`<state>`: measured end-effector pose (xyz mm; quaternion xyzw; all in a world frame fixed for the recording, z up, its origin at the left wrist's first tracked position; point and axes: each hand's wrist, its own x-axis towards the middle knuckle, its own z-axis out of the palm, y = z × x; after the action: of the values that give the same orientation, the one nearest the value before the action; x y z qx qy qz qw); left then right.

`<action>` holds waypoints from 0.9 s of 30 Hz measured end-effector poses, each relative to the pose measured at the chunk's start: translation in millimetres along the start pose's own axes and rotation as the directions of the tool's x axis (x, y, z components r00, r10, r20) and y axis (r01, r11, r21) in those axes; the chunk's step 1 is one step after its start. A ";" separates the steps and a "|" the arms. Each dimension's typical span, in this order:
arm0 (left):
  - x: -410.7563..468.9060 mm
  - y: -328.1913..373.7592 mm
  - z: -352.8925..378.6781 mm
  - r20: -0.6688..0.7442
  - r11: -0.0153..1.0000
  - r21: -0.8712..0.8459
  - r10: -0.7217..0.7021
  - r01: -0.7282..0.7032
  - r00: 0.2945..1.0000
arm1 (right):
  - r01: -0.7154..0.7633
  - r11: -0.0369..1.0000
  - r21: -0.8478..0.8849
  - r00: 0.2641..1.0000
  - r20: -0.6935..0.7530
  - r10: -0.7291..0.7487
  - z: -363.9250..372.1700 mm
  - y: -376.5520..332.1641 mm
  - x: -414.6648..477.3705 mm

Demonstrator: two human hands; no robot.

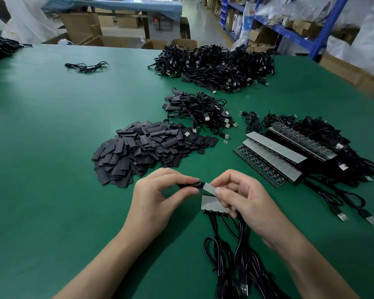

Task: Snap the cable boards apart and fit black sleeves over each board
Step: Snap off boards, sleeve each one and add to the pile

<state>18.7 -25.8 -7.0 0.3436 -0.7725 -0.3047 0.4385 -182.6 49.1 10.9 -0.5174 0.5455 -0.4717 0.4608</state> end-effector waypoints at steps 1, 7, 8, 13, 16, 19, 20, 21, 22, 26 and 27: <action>-0.3 0.0 -0.1 0.004 1.000 0.003 0.006 -0.006 1.000 | -0.001 1.000 0.003 1.000 -0.002 0.001 0.0 -0.2 0.0; -0.5 0.4 1.0 0.030 0.998 0.034 0.050 -0.051 0.998 | -0.026 0.999 -0.036 0.999 -0.028 0.025 -2.5 2.4 0.5; -0.5 0.3 1.4 0.035 0.996 0.059 0.070 -0.072 0.997 | -0.020 0.999 -0.049 0.999 -0.026 0.019 -2.3 2.2 0.8; -0.6 -0.9 1.3 0.096 0.978 0.145 0.134 -0.147 0.986 | -0.035 0.997 -0.065 0.999 -0.037 0.033 -4.0 3.2 1.7; -0.3 -1.6 1.2 0.106 0.982 0.136 0.120 -0.134 0.987 | -0.029 0.996 -0.085 0.999 -0.021 0.028 -5.2 4.4 0.9; -1.2 -1.8 1.5 0.113 0.981 0.144 0.110 -0.126 0.987 | -0.031 0.995 -0.093 0.999 -0.015 0.030 -5.3 3.7 -0.3; -1.6 -2.0 1.7 0.123 0.981 0.147 0.110 -0.127 0.986 | -0.035 0.994 -0.101 0.999 -0.011 0.034 -5.2 3.2 -0.7; -2.0 -2.1 1.8 0.137 0.980 0.150 0.114 -0.134 0.984 | -0.039 0.993 -0.110 0.999 -0.007 0.038 -5.1 3.3 -0.8; -2.3 -2.1 1.9 0.153 0.977 0.157 0.123 -0.146 0.981 | -0.043 0.992 -0.120 0.999 -0.005 0.043 -4.8 3.3 -0.8; -2.3 -2.0 2.6 0.188 0.964 0.182 0.161 -0.195 0.969 | -0.048 0.990 -0.136 0.999 0.012 0.050 -3.6 1.5 -0.8; -2.4 -1.7 2.7 0.190 0.962 0.184 0.166 -0.201 0.968 | -0.045 0.989 -0.140 0.999 0.023 0.049 -3.7 0.9 -1.3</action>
<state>17.6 -24.5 -10.6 0.2853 -0.8631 -0.2114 0.3591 -186.4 50.5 10.5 -0.5414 0.5832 -0.4145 0.4416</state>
